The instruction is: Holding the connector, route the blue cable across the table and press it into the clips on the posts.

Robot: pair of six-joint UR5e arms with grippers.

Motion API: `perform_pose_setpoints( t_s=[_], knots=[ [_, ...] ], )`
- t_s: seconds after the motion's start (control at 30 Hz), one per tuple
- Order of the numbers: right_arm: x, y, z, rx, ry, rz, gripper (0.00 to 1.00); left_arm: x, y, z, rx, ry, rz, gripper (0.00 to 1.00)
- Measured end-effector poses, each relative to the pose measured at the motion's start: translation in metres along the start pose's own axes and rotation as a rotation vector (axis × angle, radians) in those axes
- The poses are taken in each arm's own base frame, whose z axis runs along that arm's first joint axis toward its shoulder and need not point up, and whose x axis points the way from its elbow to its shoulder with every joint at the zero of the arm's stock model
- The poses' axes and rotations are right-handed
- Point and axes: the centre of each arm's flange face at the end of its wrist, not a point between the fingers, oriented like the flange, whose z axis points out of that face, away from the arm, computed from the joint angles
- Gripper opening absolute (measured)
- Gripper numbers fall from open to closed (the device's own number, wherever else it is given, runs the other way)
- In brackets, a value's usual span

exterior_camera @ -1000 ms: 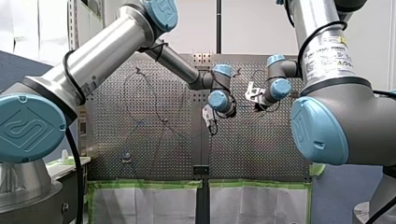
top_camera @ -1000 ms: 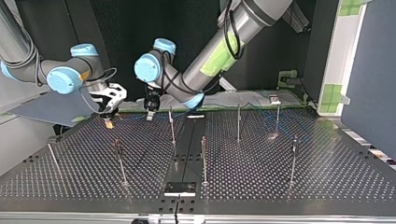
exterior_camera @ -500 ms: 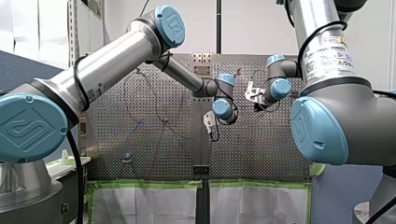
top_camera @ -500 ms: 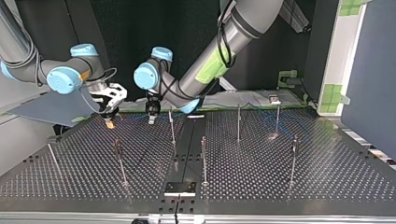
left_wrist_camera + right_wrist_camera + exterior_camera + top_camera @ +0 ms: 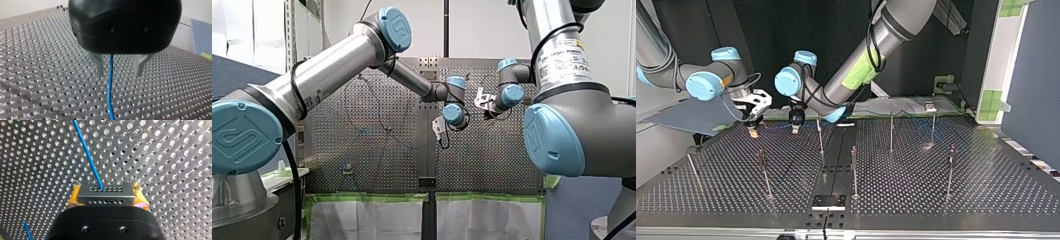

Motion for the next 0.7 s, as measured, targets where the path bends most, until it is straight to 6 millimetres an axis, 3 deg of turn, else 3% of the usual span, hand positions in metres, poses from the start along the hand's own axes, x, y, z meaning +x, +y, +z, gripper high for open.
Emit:
perform_pose_setpoints(
  t_s=[0.07,0.33,0.7],
  knots=[
    [0.000,0.000,0.000,0.000,0.000,0.000,0.00,0.000,0.000,0.000,-0.001,0.003,0.001,0.00],
    [0.001,0.002,0.000,-0.003,0.001,0.001,0.00,-0.002,0.002,-0.003,-0.013,0.021,0.013,0.00],
    [0.012,0.001,0.000,0.002,0.017,-0.004,0.00,-0.027,0.001,-0.016,-0.068,0.023,0.023,0.00]
  ],
)
